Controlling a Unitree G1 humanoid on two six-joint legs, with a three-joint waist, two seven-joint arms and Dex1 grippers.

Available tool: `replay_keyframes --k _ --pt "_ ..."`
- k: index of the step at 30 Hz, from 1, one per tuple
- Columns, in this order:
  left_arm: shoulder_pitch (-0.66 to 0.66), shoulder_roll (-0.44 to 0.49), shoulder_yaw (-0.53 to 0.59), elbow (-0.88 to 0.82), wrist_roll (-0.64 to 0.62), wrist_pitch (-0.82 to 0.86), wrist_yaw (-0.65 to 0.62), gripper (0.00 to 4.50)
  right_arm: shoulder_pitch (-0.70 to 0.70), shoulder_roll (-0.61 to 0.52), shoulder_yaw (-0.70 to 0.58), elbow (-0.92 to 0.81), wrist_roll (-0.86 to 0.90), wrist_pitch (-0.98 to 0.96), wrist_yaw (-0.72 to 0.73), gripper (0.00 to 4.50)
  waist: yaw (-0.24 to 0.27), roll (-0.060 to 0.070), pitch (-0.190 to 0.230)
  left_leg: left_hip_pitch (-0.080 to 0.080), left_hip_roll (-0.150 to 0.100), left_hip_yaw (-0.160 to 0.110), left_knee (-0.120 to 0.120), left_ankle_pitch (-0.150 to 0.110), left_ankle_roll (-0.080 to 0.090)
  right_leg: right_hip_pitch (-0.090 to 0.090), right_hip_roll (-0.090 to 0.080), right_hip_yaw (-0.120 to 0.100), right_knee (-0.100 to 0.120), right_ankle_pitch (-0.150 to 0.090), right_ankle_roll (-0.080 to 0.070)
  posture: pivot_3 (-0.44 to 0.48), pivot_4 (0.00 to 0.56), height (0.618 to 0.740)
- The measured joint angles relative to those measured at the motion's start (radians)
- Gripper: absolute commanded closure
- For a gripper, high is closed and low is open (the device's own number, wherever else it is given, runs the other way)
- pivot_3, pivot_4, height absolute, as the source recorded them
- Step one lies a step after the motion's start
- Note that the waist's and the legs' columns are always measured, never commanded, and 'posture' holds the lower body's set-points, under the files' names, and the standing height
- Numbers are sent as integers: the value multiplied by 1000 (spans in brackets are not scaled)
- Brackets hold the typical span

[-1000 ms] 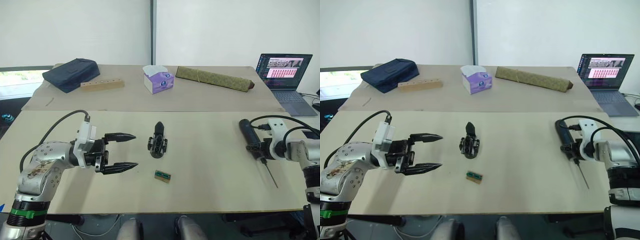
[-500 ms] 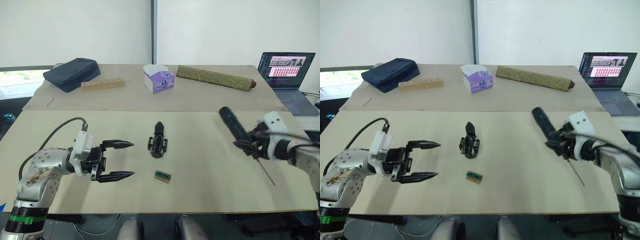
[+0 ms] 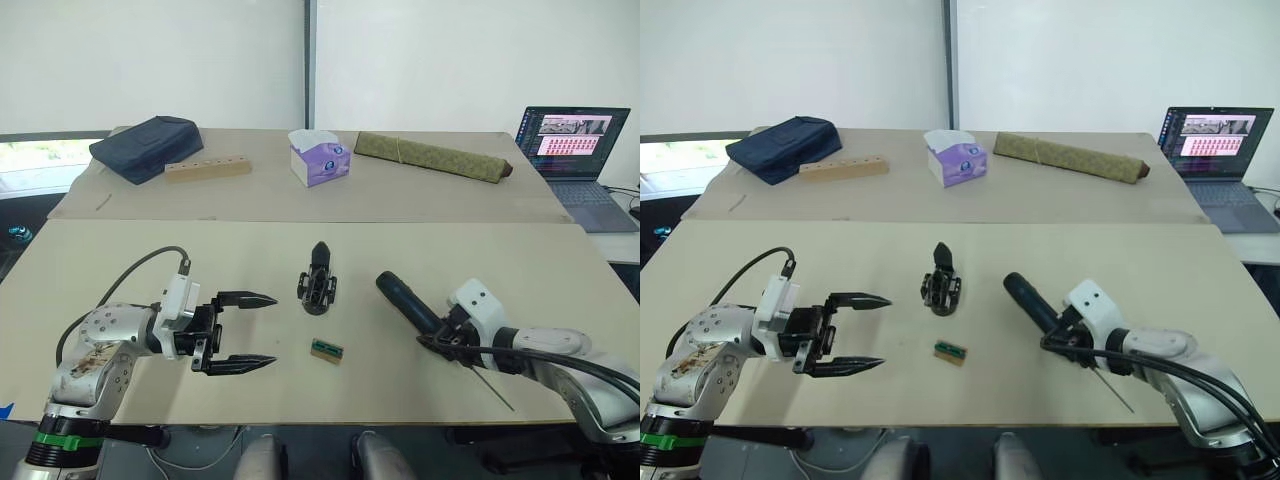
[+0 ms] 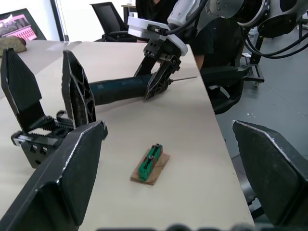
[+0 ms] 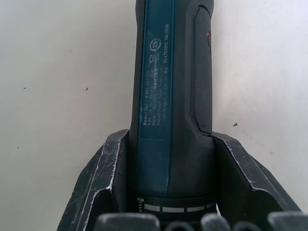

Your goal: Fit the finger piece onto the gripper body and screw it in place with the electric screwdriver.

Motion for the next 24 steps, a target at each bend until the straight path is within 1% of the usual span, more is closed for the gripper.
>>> replay_keyframes --k 3,4,8,10,11,14,15,17,18,20,21,24 --pt "0 0 -6 0 4 2 3 0 -28 -8 2 39 -4 -18 25 171 -2 0 0 0 0 0 0 0 0 0 0 0 0 0 0 0 150 740" --pt "0 0 -7 -1 4 5 4 0 -46 -23 2 43 -3 -18 36 29 -2 0 0 0 0 0 0 0 0 0 0 0 0 0 0 0 150 740" --pt "3 10 -7 -3 -7 38 6 0 -116 -111 -6 36 31 7 109 29 -1 0 0 0 0 0 0 0 0 0 0 0 0 0 0 0 150 740" --pt "5 11 -6 -4 -7 52 8 0 -153 -184 -5 19 81 66 172 29 -1 0 0 0 0 0 0 0 0 0 0 0 0 1 -1 0 150 740" --pt "5 11 -7 -4 -7 55 8 0 -189 -245 0 10 119 114 224 29 0 0 0 0 0 0 0 0 0 -1 0 0 0 1 -1 0 150 740" --pt "7 12 -6 -6 -7 56 9 0 -313 -381 11 -3 211 259 325 29 0 0 1 1 1 0 0 0 0 0 0 -1 0 1 -2 0 150 740" --pt "8 11 -7 -7 -7 54 9 0 -353 -417 32 -3 230 301 350 29 0 0 1 1 1 0 0 0 0 0 0 -1 0 0 -3 0 150 740" --pt "13 10 -7 -8 -6 50 9 0 -451 -493 144 7 223 361 381 29 0 0 1 1 2 1 0 0 0 -1 -1 -1 0 -2 -6 0 150 740" --pt "16 9 -8 -8 -5 48 9 0 -492 -501 191 15 208 386 383 29 0 0 1 0 2 1 0 0 0 -2 -1 -1 0 -2 -8 0 150 740" --pt "21 4 -14 -9 -3 45 9 0 -605 -502 338 42 168 448 383 29 -5 -1 1 0 2 2 0 0 0 -4 -1 0 1 -2 -9 0 150 740" --pt "23 2 -15 -10 -3 43 10 0 -636 -496 391 56 155 470 382 29 -5 -1 1 -1 2 2 0 0 0 -4 -1 -1 1 -1 -8 0 150 740" --pt "27 1 -20 -11 3 26 12 0 -691 -425 471 100 145 525 366 29 -5 -1 1 -1 2 2 0 0 0 -5 -1 -1 1 0 -6 0 150 740"
